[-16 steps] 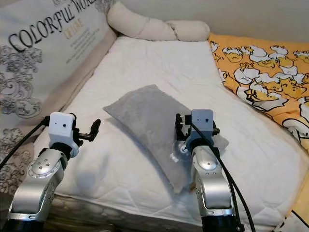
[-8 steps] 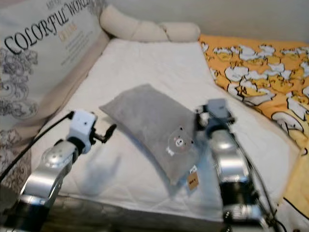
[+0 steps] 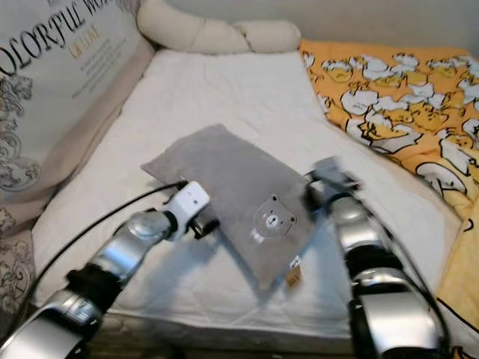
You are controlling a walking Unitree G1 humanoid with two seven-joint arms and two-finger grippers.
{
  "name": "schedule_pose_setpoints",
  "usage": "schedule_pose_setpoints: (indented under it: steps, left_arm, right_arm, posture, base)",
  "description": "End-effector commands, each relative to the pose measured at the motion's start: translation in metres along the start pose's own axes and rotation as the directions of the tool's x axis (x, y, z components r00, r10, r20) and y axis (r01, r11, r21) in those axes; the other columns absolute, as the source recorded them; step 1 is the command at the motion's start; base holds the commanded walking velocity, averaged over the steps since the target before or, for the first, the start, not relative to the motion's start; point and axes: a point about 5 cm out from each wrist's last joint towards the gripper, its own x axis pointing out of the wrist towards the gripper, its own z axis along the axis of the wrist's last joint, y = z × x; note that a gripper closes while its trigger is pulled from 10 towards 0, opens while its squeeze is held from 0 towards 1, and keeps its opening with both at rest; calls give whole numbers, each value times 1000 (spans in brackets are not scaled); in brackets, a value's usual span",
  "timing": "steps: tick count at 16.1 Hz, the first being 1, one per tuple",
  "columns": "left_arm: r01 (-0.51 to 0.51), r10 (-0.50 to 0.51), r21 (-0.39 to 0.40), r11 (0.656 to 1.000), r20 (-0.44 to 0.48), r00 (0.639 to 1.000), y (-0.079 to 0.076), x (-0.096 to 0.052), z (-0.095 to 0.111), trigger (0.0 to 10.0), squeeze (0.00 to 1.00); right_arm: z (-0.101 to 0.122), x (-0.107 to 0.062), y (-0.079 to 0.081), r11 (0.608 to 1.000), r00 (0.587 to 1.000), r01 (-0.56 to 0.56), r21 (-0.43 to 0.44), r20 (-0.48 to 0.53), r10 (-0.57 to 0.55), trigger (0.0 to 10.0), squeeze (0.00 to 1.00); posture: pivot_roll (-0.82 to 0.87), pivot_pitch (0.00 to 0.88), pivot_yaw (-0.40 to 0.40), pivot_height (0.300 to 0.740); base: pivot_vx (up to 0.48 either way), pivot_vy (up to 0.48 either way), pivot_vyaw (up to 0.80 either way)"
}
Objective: Clean up the room
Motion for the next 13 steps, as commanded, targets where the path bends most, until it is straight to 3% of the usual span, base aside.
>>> schedule_pose_setpoints:
  steps: [1, 3, 5, 8, 11, 13]
  left_arm:
    - [-1, 2, 10, 1000, -63, 998, -2, 3, -8, 10000, 0]
    - [-2, 2, -7, 1000, -74, 997, -5, 8, -8, 10000, 0]
    - [-43, 40, -62, 997, -48, 998, -4, 13, 0, 10000, 0]
    - [-143, 148, -122, 982, 34, 988, 15, 10, 17, 10000, 0]
    - [-203, 209, -81, 976, 76, 975, 41, -6, 23, 10000, 0]
    - [-139, 145, -66, 988, 93, 985, 43, -27, 15, 10000, 0]
  right_arm:
    - [4, 2, 17, 994, 994, -108, -25, 28, 109, 10000, 0]
    - [8, 1, 32, 978, 976, -210, -14, 58, 211, 10000, 0]
    - [12, -7, 52, 913, 910, -408, 27, 90, 404, 10000, 0]
    - [16, -20, 61, 840, 854, -521, 153, 116, 508, 10000, 0]
    - [1, -42, 60, 804, 818, -575, 150, 80, 570, 10000, 0]
    - [-15, -68, 54, 762, 782, -618, 196, 56, 620, 10000, 0]
  posture:
    - [64, 0, 4, 740]
    - [54, 0, 9, 740]
    - [47, 0, 11, 740]
    - [48, 0, 9, 740]
    - [47, 0, 16, 740]
    - [43, 0, 26, 740]
  base:
    - [0, 0, 0]
    - [0, 0, 0]
    - [0, 0, 0]
    - [0, 0, 0]
    - [0, 0, 0]
    - [0, 0, 0]
